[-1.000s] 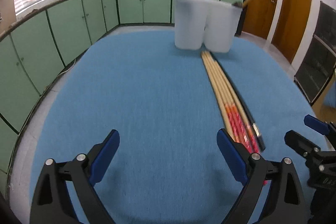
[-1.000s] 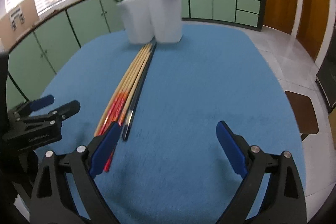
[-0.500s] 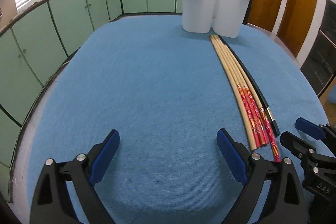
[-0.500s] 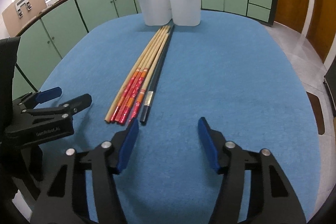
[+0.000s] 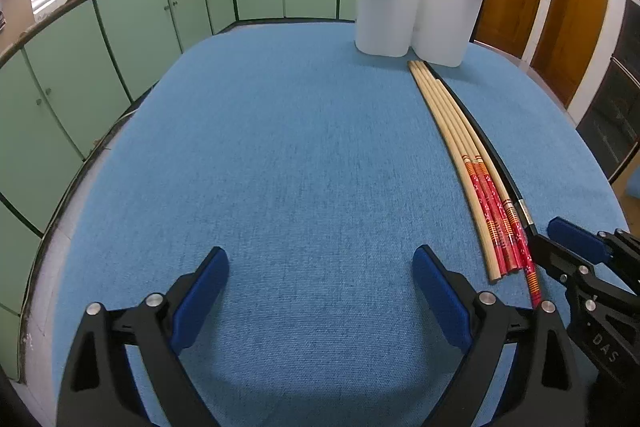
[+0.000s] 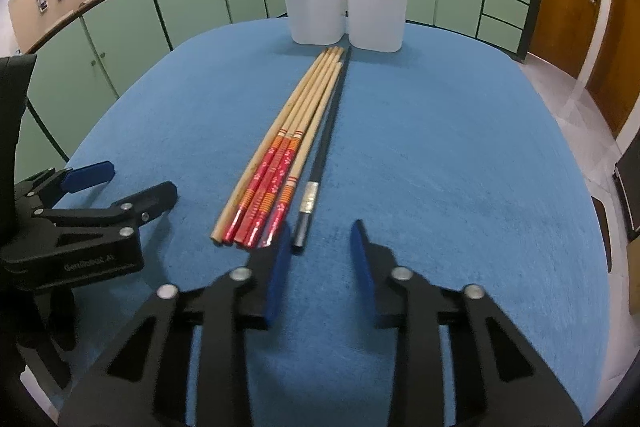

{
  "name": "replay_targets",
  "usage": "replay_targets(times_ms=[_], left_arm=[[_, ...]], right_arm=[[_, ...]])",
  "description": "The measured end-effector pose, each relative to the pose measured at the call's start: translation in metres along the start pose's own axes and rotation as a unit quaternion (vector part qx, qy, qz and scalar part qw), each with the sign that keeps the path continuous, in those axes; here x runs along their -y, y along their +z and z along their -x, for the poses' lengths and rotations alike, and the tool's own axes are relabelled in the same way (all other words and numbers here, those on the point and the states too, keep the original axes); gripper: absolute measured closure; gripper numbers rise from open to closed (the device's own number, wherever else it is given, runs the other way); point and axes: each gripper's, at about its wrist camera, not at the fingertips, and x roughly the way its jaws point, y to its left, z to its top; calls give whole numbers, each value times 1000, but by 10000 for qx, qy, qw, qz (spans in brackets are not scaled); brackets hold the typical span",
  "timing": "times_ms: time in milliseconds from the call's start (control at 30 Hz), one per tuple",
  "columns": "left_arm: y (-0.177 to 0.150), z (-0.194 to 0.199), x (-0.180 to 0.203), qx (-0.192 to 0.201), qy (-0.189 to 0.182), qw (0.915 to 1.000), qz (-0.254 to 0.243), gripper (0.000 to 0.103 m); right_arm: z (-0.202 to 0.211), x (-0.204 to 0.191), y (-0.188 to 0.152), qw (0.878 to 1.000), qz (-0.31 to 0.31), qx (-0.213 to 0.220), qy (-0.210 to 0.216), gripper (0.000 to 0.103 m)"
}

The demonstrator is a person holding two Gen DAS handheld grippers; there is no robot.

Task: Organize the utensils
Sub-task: 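Grasp the black chopstick with the right tool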

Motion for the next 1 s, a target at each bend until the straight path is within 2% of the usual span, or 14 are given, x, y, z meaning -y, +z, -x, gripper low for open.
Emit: replay_targets(times_ms=[33, 67, 233, 400, 600, 1000], left_arm=[[0, 0, 0, -1, 0, 10000, -1, 11], [1, -1, 1, 0, 2, 10000, -5, 11], [0, 1, 4, 38, -48, 10000, -36, 11], [-3, 11, 18, 170, -387, 9990, -151, 11], [-7, 11, 39, 104, -562, 9976, -392, 11], [-5, 3, 47, 5, -294, 9984, -477, 11]], right_arm=[[-1, 0, 0, 10000, 4, -2, 46, 92], [-1, 0, 0, 9999, -21, -9, 112, 96], [2, 9, -2, 9997, -196, 24, 125, 97], [9, 29, -8, 9993, -360, 66, -62, 97], [13, 49, -15, 9981, -612, 78, -51, 97], [13, 50, -15, 9979, -644, 81, 2, 97]])
